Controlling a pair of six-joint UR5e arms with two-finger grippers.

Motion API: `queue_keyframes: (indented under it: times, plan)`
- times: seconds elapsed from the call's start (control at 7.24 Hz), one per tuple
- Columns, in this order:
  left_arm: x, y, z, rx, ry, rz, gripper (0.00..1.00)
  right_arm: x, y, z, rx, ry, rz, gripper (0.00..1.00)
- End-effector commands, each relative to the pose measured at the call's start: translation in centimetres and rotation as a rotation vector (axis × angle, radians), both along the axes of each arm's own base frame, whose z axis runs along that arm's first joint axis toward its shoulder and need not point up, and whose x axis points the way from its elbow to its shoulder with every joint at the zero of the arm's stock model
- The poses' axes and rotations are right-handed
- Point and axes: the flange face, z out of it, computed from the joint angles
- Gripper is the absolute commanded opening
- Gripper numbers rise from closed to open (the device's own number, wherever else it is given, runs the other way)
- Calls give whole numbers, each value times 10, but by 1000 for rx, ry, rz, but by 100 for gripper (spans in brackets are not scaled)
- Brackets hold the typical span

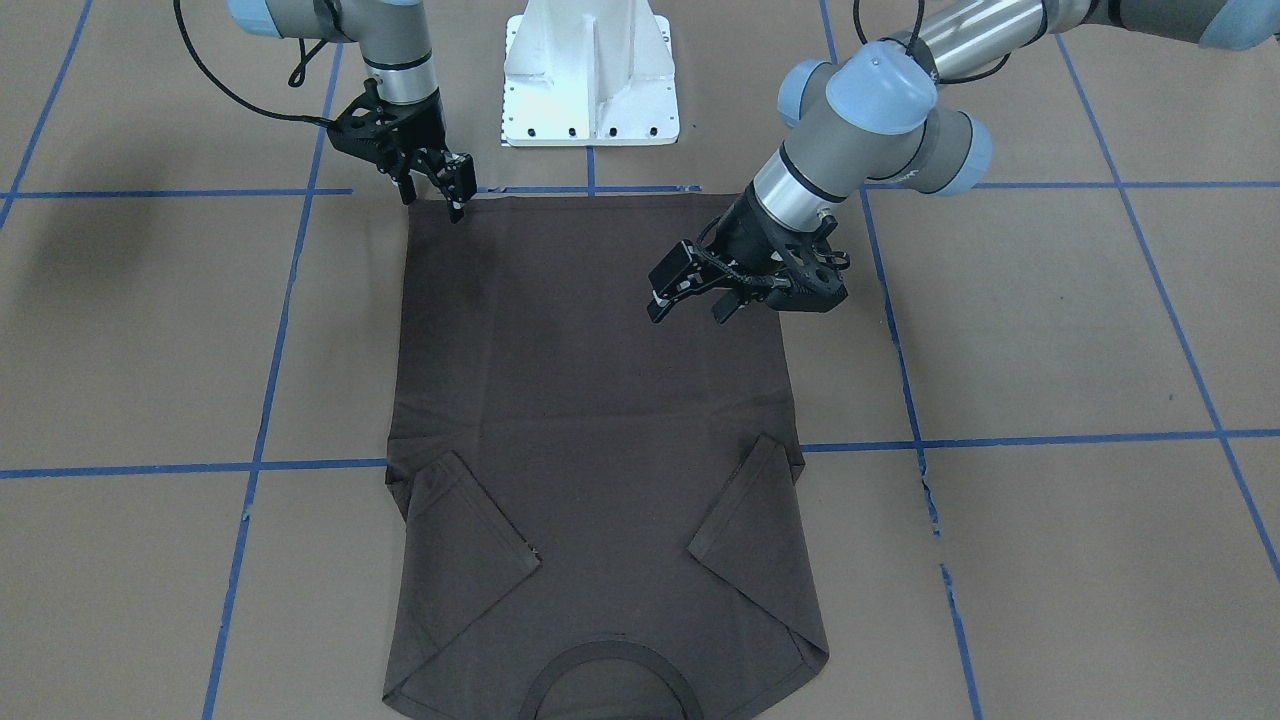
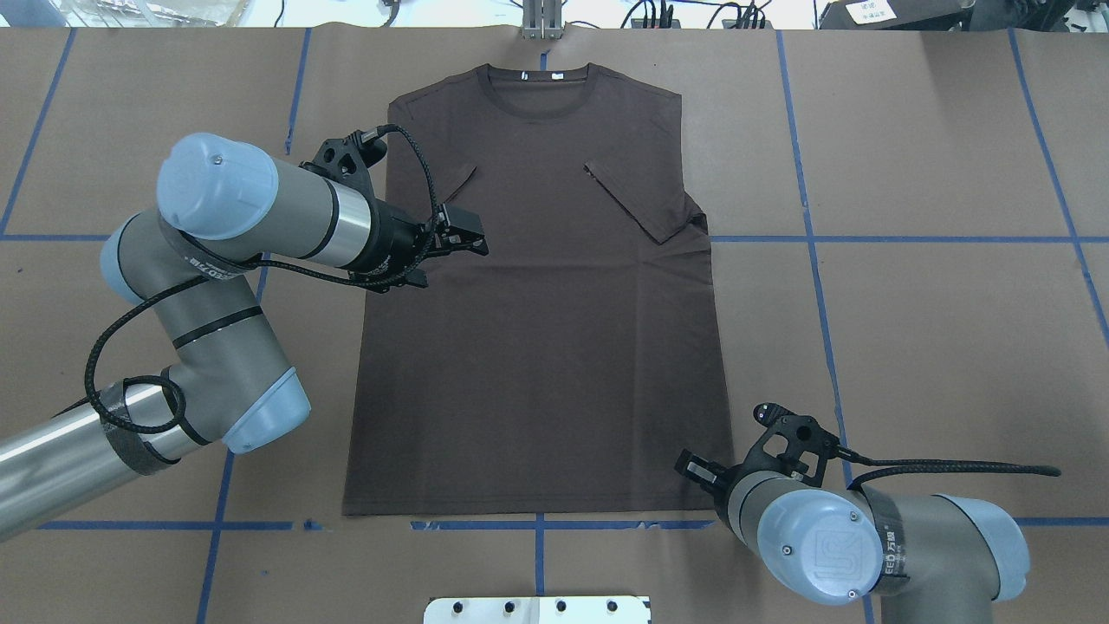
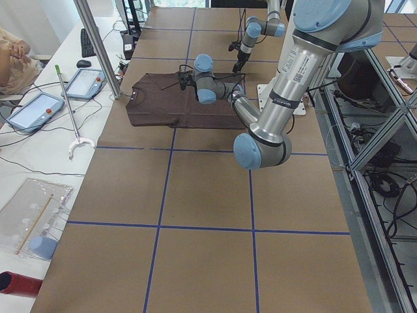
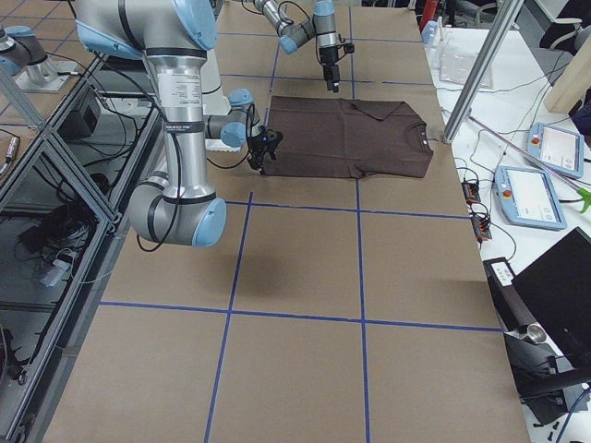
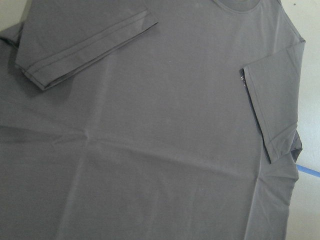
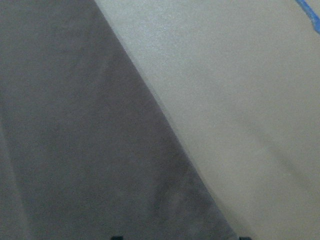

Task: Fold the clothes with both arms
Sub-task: 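Move both grippers down to the hem corners nearest the robot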

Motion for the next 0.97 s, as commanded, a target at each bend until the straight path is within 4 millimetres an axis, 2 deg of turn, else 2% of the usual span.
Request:
queue_keyframes:
  times: [0.0, 0.14, 0.41, 0.69, 0.83]
  plan:
    - [1, 0, 1, -1, -2, 0, 98, 2, 7, 11, -9, 20, -17, 73]
    - [1, 0, 1, -1, -2, 0, 98, 2, 8, 13, -10, 24, -18, 67]
    - [0, 0, 0, -1, 0, 2, 98, 3, 9, 13, -23, 21, -26, 0]
    - [0, 0, 0, -1, 0, 2, 98, 11, 22, 11, -21, 13, -47, 0]
    - [-1, 1, -2, 2, 4, 3, 97, 16, 28, 4, -25, -5, -53, 0]
